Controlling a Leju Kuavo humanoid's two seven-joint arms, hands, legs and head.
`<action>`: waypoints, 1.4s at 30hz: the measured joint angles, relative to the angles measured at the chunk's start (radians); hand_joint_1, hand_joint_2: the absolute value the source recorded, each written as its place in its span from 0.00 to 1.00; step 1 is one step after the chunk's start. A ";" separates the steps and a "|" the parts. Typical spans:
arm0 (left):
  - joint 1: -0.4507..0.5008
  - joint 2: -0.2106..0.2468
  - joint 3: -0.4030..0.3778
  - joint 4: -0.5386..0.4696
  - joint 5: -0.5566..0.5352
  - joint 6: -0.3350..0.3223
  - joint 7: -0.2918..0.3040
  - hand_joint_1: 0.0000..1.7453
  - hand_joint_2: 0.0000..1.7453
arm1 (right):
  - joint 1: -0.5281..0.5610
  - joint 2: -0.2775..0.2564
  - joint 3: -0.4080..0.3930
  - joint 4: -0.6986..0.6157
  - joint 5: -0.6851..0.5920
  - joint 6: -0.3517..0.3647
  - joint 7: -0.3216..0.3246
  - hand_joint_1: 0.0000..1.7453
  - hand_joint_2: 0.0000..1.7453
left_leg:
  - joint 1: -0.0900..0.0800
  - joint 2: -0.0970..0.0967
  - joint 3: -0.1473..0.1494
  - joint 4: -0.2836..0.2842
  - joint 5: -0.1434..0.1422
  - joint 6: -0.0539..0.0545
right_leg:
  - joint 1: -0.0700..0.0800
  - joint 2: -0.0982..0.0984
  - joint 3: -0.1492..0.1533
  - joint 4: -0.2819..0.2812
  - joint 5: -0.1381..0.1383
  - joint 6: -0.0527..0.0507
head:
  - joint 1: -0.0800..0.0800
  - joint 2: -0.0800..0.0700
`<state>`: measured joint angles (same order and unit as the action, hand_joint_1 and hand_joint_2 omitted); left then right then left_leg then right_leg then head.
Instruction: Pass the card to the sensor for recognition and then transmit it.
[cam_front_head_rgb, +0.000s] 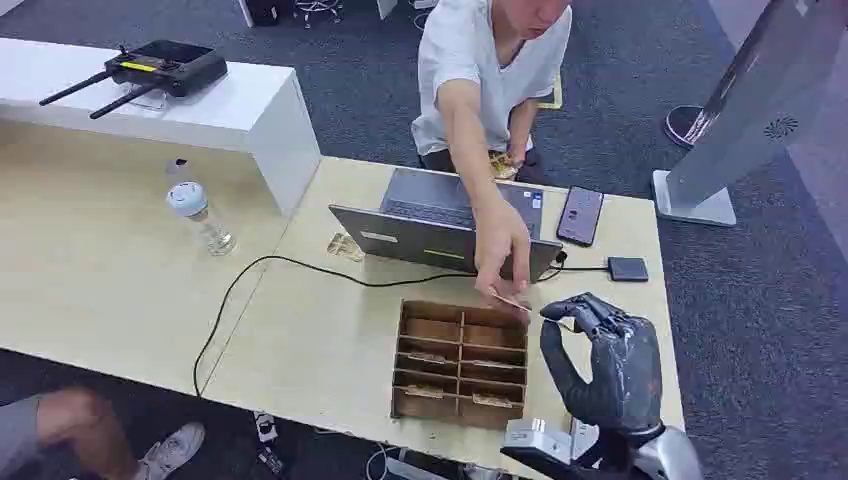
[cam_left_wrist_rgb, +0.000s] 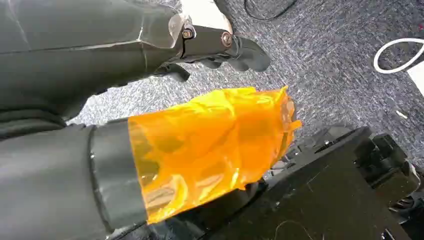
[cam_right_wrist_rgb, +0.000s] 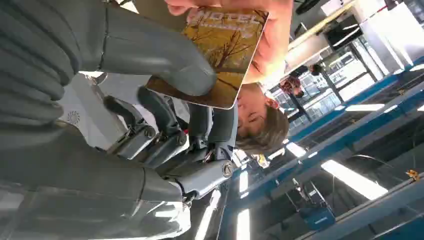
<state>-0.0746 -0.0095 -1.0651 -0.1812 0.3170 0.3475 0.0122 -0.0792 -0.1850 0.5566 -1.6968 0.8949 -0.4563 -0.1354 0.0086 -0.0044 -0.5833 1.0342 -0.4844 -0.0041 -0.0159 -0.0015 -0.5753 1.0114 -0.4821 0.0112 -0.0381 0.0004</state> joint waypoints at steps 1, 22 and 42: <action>0.000 0.000 0.000 0.000 0.000 0.000 0.000 0.00 0.00 | 0.000 0.000 0.000 0.000 -0.004 0.002 0.000 1.00 1.00 | 0.000 0.000 0.000 0.000 0.000 0.000 | 0.000 0.000 0.000 0.000 0.000 0.000 | 0.000 0.000; 0.001 0.000 0.000 0.000 0.013 0.003 -0.011 0.00 0.00 | -0.001 -0.010 0.018 -0.014 -0.351 0.197 -0.071 1.00 1.00 | 0.000 0.000 0.000 0.000 0.000 0.000 | 0.000 0.000 0.000 0.000 0.000 0.000 | 0.000 0.000; 0.011 -0.011 0.000 0.000 0.027 0.051 -0.011 0.00 0.00 | 0.081 -0.146 -0.143 0.048 -0.890 0.613 -0.085 1.00 1.00 | 0.000 -0.001 0.000 0.001 0.000 0.000 | 0.000 -0.001 0.000 0.000 0.000 0.000 | 0.000 0.000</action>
<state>-0.0640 -0.0210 -1.0651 -0.1812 0.3445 0.3986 0.0015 0.0018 -0.3312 0.4139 -1.6483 0.0045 0.1565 -0.2209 0.0083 -0.0052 -0.5836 1.0350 -0.4846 -0.0038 -0.0162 -0.0024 -0.5751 1.0109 -0.4821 0.0115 -0.0381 0.0004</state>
